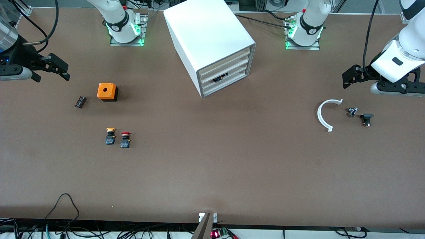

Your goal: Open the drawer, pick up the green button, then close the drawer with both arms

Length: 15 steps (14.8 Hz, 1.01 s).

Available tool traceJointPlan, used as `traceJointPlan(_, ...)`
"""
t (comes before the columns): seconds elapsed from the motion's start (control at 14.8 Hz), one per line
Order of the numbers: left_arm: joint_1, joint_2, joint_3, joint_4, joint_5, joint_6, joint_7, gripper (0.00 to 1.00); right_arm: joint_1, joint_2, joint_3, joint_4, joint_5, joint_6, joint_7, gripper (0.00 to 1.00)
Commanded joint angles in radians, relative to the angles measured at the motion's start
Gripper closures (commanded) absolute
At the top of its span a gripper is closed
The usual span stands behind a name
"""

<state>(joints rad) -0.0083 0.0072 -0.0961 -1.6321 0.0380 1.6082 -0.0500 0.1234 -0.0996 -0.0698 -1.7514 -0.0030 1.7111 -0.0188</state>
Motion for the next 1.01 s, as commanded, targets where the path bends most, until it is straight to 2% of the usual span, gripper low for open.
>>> traceJointPlan(0.0,0.007,-0.015,-0.002,-0.006,0.014,-0.004,0.022,0.0,-0.001,0.0,-0.001,-0.002,-0.006,-0.007,-0.007,0.0)
traceJointPlan(0.27,0.007,-0.015,-0.002,-0.006,0.014,-0.004,0.022,0.0,-0.001,0.046,0.002,0.105,0.001,-0.03,-0.015,0.0)
traceJointPlan(0.47,0.01,-0.015,-0.002,-0.006,0.014,-0.004,0.021,0.0,0.001,0.055,0.001,0.092,0.001,-0.07,-0.012,0.0)
traceJointPlan(0.95,0.007,-0.007,-0.002,-0.008,0.008,-0.007,0.022,0.0,0.002,0.167,0.005,0.095,-0.009,-0.067,-0.01,0.0)
